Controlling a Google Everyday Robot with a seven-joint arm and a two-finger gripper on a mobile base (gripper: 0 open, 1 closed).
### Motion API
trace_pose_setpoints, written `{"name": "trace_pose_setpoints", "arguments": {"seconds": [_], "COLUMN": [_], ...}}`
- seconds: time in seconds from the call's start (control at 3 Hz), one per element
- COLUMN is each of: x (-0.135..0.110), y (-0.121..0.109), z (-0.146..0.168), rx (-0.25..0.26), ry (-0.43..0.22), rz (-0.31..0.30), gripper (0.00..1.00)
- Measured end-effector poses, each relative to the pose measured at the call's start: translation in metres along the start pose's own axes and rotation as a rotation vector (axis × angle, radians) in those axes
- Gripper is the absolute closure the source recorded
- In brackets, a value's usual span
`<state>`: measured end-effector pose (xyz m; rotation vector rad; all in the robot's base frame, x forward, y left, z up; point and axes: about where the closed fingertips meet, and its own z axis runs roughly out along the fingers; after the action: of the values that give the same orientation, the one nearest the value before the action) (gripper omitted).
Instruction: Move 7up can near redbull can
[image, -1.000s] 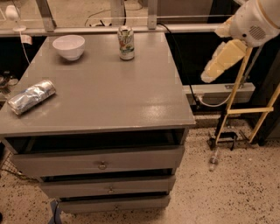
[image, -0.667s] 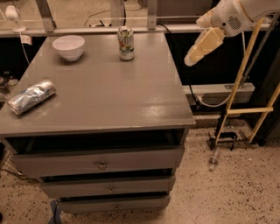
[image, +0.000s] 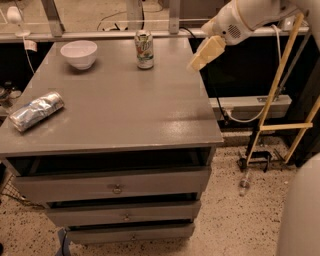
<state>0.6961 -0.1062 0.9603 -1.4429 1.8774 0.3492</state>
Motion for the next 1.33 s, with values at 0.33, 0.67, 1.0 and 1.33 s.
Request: {"name": "trace_pose_setpoints", "arguments": {"seconds": [0.33, 0.67, 1.0, 1.33], "x": [-0.020, -0.042, -0.058, -0.078], "y": [-0.019, -0.041, -0.051, -0.050], "z": [0.053, 0.089, 0.103, 0.125], "rx": [0.025, 0.118, 0.185, 0.175], "ry": [-0.028, -0.075, -0.111, -0.132], "rz": [0.027, 0.081, 0.137, 0.147], "gripper": [0.00, 0.00, 0.00, 0.00]}}
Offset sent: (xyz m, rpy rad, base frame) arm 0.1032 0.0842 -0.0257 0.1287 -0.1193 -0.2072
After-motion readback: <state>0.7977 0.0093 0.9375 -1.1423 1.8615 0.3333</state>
